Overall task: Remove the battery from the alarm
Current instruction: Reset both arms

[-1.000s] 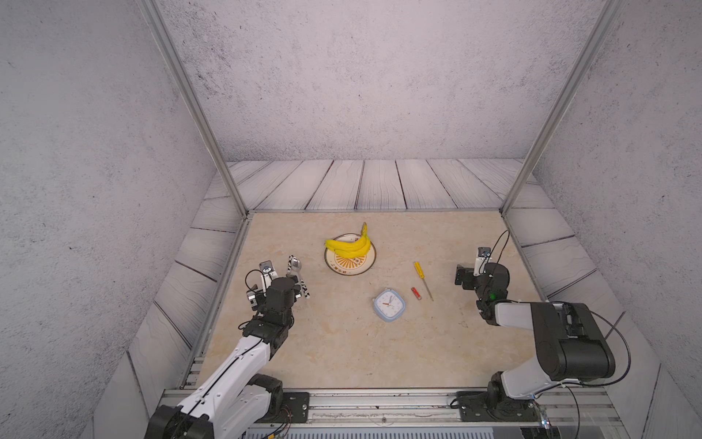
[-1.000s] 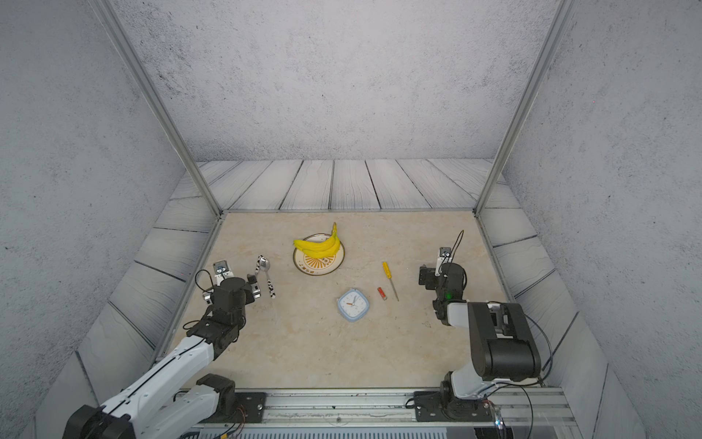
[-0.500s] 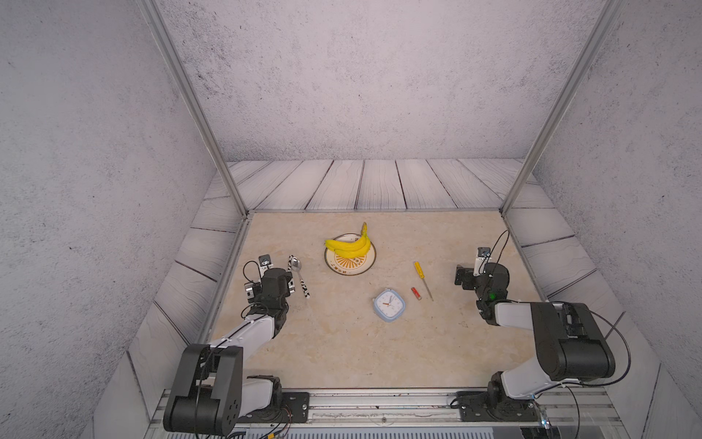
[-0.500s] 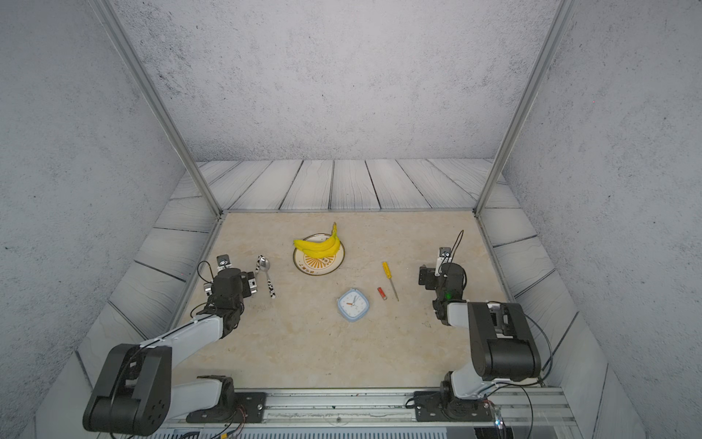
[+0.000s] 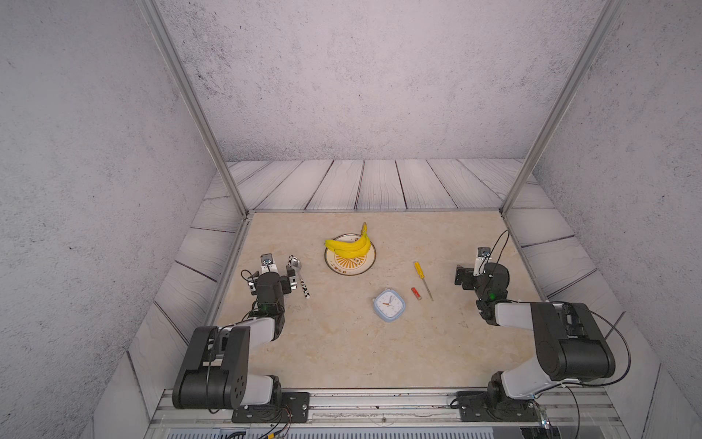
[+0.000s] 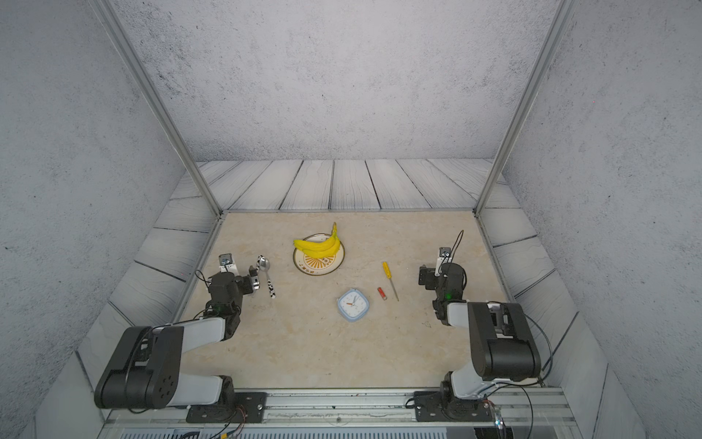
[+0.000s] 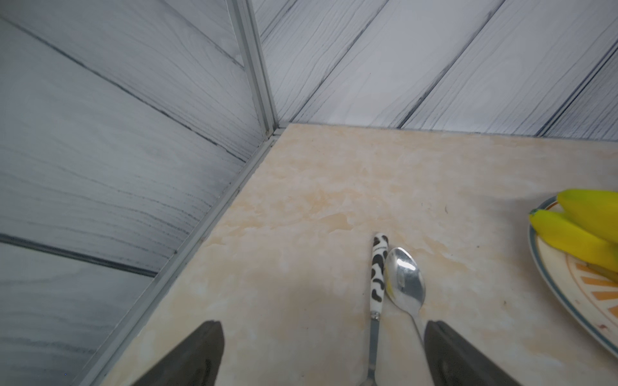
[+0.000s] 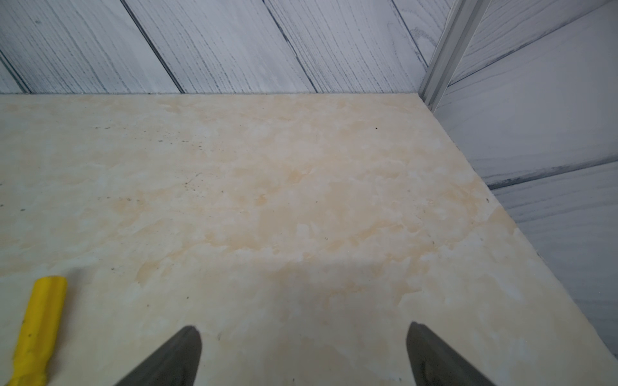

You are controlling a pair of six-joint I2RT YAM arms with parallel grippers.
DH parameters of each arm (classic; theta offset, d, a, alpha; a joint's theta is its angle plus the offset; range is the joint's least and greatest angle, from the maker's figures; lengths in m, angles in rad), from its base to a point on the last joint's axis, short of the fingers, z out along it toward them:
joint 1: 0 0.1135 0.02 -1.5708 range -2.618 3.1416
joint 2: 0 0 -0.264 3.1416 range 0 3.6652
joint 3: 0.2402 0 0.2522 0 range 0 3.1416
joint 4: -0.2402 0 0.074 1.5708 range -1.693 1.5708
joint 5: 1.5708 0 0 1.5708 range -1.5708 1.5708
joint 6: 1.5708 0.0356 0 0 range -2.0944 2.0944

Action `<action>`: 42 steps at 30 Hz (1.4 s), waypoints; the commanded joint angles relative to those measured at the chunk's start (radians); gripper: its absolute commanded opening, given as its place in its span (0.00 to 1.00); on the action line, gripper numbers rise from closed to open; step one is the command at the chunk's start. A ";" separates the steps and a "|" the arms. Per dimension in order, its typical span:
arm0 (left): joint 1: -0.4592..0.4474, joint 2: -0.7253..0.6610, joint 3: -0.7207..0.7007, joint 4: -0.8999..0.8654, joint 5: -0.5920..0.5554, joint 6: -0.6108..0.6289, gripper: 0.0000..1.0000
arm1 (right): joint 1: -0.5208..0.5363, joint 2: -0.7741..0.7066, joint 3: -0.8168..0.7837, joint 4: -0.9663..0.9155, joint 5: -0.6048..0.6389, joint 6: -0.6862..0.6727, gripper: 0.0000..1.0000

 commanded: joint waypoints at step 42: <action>0.024 0.080 0.107 -0.056 0.098 0.013 0.99 | 0.003 -0.009 0.006 -0.013 -0.020 0.004 1.00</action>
